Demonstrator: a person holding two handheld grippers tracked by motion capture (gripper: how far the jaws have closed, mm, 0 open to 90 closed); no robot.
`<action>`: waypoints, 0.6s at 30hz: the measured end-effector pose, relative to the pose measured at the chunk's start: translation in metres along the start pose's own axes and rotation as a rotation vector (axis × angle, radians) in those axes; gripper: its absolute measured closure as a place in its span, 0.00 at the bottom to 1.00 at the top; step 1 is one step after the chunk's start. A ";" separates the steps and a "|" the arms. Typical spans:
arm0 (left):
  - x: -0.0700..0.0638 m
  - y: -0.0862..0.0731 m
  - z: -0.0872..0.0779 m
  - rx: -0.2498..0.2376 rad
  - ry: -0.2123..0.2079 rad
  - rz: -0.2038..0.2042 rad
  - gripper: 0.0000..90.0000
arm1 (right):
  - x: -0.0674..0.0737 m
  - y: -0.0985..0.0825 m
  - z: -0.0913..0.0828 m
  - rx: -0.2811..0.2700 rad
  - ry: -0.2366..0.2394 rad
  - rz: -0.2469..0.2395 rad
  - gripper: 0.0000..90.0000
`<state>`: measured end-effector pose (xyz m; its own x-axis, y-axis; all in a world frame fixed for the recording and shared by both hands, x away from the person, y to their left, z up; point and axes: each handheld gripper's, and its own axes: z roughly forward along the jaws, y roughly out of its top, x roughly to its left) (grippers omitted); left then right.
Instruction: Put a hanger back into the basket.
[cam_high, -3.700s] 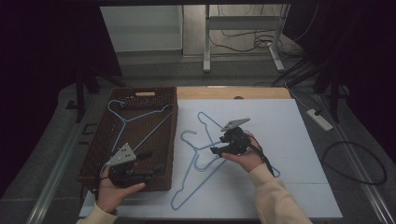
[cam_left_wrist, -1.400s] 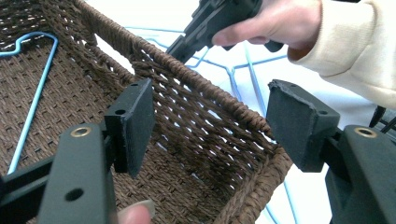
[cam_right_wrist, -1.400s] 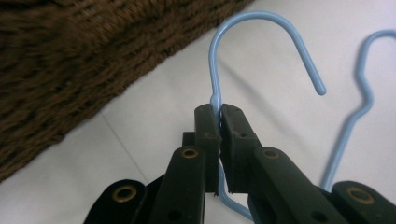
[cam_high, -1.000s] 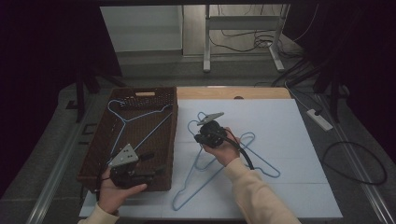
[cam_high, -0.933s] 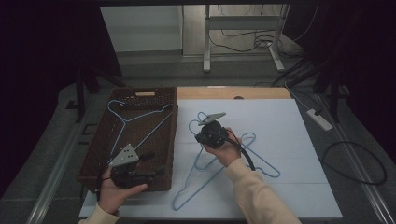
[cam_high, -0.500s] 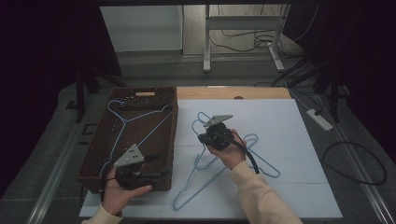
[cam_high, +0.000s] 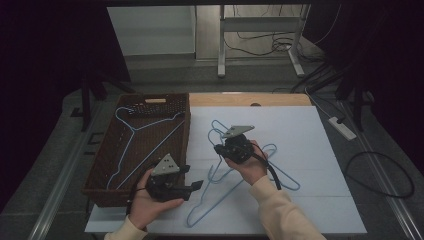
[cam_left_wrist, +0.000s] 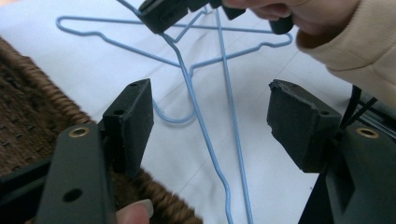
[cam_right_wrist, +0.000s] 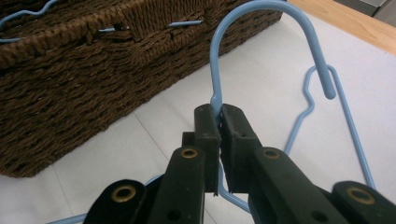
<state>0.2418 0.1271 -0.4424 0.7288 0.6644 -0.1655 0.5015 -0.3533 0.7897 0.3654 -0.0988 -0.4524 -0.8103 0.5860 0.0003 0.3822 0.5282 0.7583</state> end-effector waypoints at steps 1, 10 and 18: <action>-0.001 0.001 0.003 0.008 0.002 -0.005 0.36 | 0.000 -0.001 -0.002 -0.005 0.001 -0.001 0.96; -0.008 0.011 0.028 0.087 0.035 -0.006 0.36 | 0.001 -0.003 -0.010 -0.025 0.004 -0.008 0.96; -0.010 0.015 0.027 0.077 0.056 -0.011 0.36 | 0.001 -0.004 -0.011 -0.032 0.007 -0.006 0.96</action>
<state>0.2539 0.0975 -0.4449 0.6969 0.7037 -0.1388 0.5451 -0.3938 0.7401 0.3582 -0.1069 -0.4478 -0.8157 0.5785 -0.0002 0.3627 0.5117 0.7789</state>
